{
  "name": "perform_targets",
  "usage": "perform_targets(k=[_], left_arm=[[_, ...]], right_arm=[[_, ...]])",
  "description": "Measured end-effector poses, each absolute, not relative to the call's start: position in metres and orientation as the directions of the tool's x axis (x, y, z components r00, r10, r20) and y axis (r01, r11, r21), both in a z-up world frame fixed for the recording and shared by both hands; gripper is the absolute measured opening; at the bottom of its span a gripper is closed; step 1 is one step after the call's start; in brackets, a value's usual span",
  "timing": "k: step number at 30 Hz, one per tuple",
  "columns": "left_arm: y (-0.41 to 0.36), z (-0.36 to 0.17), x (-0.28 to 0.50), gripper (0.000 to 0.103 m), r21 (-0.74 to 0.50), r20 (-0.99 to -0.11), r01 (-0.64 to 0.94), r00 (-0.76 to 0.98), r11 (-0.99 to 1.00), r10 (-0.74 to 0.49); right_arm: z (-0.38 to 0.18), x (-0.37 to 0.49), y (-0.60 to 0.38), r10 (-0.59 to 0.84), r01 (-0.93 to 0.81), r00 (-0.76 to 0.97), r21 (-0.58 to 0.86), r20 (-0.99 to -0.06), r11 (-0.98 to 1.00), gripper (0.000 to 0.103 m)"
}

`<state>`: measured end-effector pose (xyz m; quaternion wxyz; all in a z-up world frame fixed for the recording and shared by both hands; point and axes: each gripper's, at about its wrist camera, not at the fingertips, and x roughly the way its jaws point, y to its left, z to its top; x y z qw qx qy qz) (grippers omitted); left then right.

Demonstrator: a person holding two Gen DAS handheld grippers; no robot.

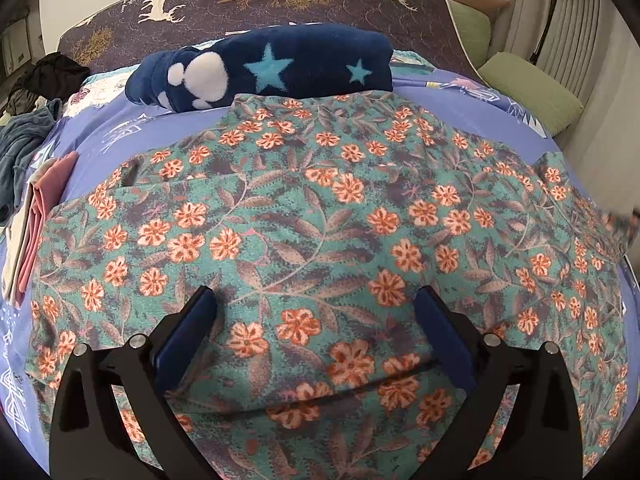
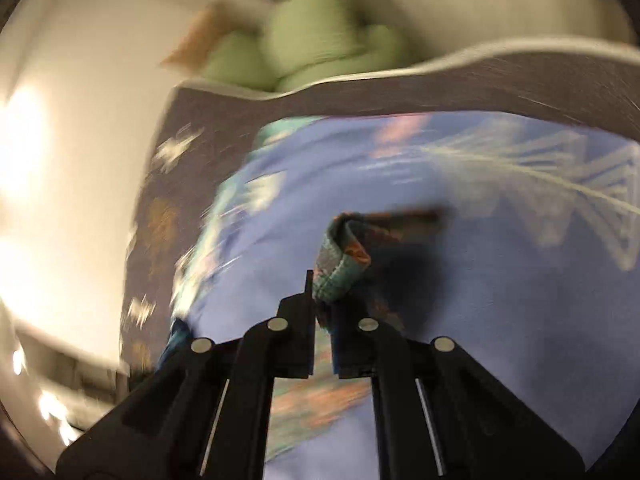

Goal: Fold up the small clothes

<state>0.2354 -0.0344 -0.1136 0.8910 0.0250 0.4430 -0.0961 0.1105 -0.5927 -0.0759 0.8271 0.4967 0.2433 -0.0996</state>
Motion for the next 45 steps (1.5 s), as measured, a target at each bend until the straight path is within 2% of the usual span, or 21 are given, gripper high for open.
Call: perform_targets(k=[5, 10, 14, 15, 18, 19, 22, 25, 26, 28, 29, 31, 36, 37, 38, 39, 42, 45], left_arm=[[-0.028, -0.112, 0.234, 0.100, -0.093, -0.781, 0.195, 0.594, 0.976, -0.193], [-0.011, -0.109, 0.232, 0.098, -0.222, -0.739, 0.192, 0.606, 0.956, -0.293], [0.012, -0.109, 0.230, 0.080, -0.354, -0.691, 0.167, 0.616, 0.920, -0.378], [0.018, -0.109, 0.230, 0.073, -0.388, -0.679, 0.162, 0.616, 0.907, -0.400], [0.037, -0.111, 0.230, 0.050, -0.482, -0.648, 0.142, 0.607, 0.865, -0.460], [0.040, -0.111, 0.231, 0.048, -0.507, -0.639, 0.143, 0.600, 0.850, -0.482], [0.041, -0.111, 0.233, 0.047, -0.544, -0.621, 0.156, 0.585, 0.824, -0.521], [0.035, -0.108, 0.233, 0.048, -0.593, -0.599, 0.187, 0.548, 0.783, -0.585], [0.033, -0.108, 0.232, 0.050, -0.621, -0.585, 0.200, 0.526, 0.758, -0.618], [0.026, -0.108, 0.233, 0.064, -0.675, -0.556, 0.214, 0.482, 0.706, -0.677], [0.023, -0.107, 0.234, 0.066, -0.686, -0.553, 0.212, 0.471, 0.696, -0.688], [0.013, -0.107, 0.240, 0.069, -0.697, -0.560, 0.202, 0.447, 0.688, -0.698], [-0.012, -0.115, 0.274, 0.069, -0.709, -0.614, 0.140, 0.359, 0.691, -0.703], [-0.019, -0.114, 0.282, 0.056, -0.696, -0.628, 0.136, 0.360, 0.705, -0.690], [-0.023, -0.114, 0.287, 0.038, -0.681, -0.642, 0.139, 0.361, 0.719, -0.677], [-0.030, -0.114, 0.292, 0.001, -0.674, -0.650, 0.148, 0.346, 0.723, -0.677], [-0.045, -0.102, 0.297, 0.002, -0.645, -0.656, 0.188, 0.360, 0.740, -0.663], [-0.048, -0.064, 0.282, 0.002, -0.571, -0.629, 0.291, 0.446, 0.768, -0.637]], right_arm=[[-0.003, 0.164, -0.458, 0.284, 0.094, 0.871, 0.703, -0.401, 0.705, 0.006], [0.012, 0.207, -0.333, 0.478, -0.132, 0.781, 0.641, -0.403, 0.756, 0.006], [-0.010, 0.233, -0.255, 0.552, -0.198, 0.681, 0.604, -0.482, 0.772, 0.006], [-0.020, 0.238, -0.234, 0.559, -0.214, 0.647, 0.581, -0.518, 0.785, 0.006], [-0.044, 0.235, -0.192, 0.537, -0.270, 0.582, 0.477, -0.611, 0.836, 0.006], [-0.050, 0.227, -0.185, 0.520, -0.286, 0.573, 0.440, -0.633, 0.851, 0.006], [-0.067, 0.216, -0.168, 0.450, -0.331, 0.563, 0.310, -0.693, 0.891, 0.006], [-0.075, 0.209, -0.166, 0.420, -0.347, 0.570, 0.257, -0.706, 0.902, 0.006], [-0.075, 0.207, -0.166, 0.413, -0.348, 0.575, 0.246, -0.706, 0.905, 0.006], [-0.077, 0.206, -0.163, 0.401, -0.355, 0.584, 0.223, -0.705, 0.908, 0.007], [-0.079, 0.205, -0.157, 0.390, -0.360, 0.591, 0.202, -0.706, 0.911, 0.007], [-0.080, 0.200, -0.150, 0.372, -0.372, 0.601, 0.165, -0.708, 0.913, 0.007], [-0.078, 0.193, -0.139, 0.348, -0.392, 0.624, 0.105, -0.699, 0.914, 0.007], [-0.077, 0.193, -0.139, 0.349, -0.392, 0.628, 0.104, -0.696, 0.914, 0.007], [-0.076, 0.191, -0.139, 0.348, -0.392, 0.633, 0.102, -0.691, 0.914, 0.007], [-0.074, 0.190, -0.139, 0.348, -0.393, 0.637, 0.099, -0.688, 0.914, 0.007], [-0.068, 0.184, -0.138, 0.337, -0.395, 0.657, 0.073, -0.675, 0.916, 0.007], [-0.059, 0.173, -0.143, 0.335, -0.403, 0.675, 0.051, -0.657, 0.914, 0.021]])
